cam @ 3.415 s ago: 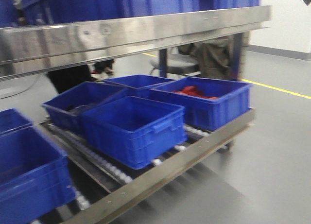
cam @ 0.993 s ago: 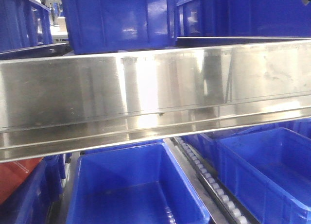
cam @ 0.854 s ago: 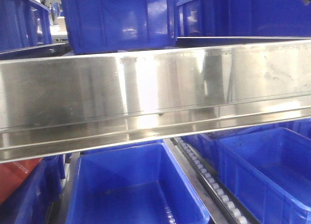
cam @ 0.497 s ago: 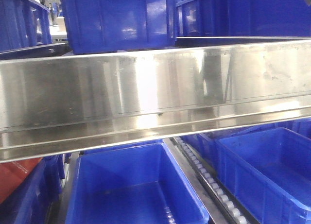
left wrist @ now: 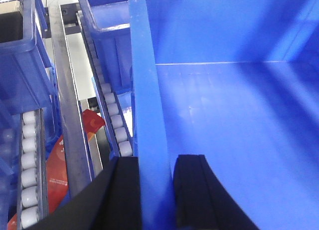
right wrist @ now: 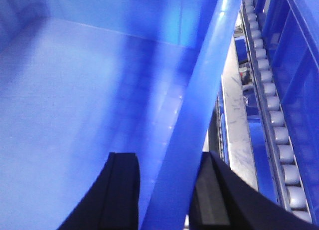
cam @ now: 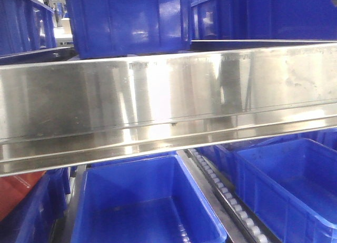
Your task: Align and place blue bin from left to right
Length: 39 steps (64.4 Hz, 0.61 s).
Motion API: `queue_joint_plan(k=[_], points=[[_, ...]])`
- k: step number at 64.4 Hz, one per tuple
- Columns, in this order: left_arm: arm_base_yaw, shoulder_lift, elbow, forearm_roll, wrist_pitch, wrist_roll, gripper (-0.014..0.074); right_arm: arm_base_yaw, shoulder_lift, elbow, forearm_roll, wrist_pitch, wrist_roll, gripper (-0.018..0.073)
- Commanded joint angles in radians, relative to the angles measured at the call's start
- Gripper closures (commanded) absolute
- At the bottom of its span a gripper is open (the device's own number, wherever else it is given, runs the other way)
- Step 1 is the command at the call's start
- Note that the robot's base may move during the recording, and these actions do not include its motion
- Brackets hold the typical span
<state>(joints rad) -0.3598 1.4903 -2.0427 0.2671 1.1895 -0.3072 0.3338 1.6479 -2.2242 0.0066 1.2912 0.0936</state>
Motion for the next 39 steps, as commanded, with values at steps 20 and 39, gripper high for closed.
queue_joint_plan(k=[20,39], points=[[-0.013,-0.008,-0.016,-0.104,-0.030,0.013,0.0605,-0.056,0.014,-0.008,0.014,-0.175,-0.028,0.0638],[-0.013,0.085,-0.016,-0.122,0.017,-0.012,0.0605,-0.134,0.137,-0.008,0.020,-0.290,-0.094,0.0638]])
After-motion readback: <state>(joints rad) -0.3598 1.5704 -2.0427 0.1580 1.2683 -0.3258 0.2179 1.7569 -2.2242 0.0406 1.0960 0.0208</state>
